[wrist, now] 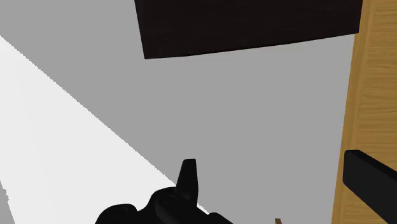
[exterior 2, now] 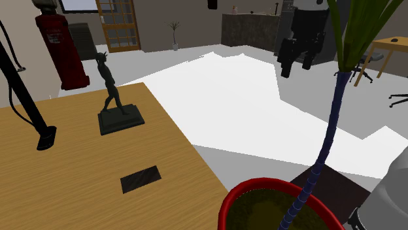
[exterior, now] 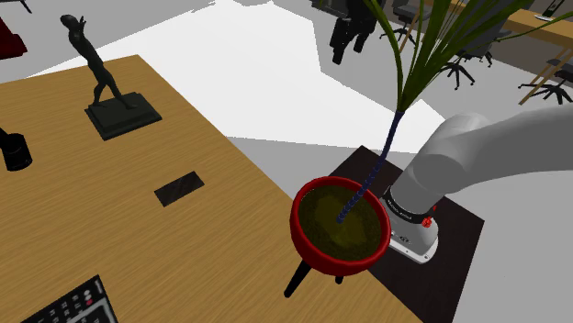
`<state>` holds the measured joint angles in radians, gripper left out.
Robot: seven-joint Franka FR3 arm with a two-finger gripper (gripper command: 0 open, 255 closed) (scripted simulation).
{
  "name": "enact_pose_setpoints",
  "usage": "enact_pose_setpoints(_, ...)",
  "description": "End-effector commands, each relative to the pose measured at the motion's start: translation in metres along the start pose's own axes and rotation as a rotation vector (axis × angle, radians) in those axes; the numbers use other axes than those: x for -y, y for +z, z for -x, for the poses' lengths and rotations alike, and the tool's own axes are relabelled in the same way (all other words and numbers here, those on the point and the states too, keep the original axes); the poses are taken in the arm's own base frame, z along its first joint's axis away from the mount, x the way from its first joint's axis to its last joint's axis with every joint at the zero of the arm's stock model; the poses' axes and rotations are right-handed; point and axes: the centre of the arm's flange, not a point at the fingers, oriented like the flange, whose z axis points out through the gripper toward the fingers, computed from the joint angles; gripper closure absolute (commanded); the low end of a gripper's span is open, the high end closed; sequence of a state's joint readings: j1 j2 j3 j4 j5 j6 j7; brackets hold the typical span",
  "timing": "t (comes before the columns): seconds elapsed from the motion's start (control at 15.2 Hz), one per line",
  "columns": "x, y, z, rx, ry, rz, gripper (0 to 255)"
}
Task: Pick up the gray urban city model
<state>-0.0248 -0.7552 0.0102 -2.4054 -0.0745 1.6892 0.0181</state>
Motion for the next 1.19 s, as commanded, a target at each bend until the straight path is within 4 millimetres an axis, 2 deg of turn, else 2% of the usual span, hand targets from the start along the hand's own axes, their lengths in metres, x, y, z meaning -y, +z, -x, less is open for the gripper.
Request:
enact_pose_setpoints(0.0, 0.0, 0.0, 0.0, 0.0, 0.0, 0.0, 0)
enact_pose_setpoints(1.12, 0.189, 0.1, -0.056, 0.015, 0.04, -0.027, 0)
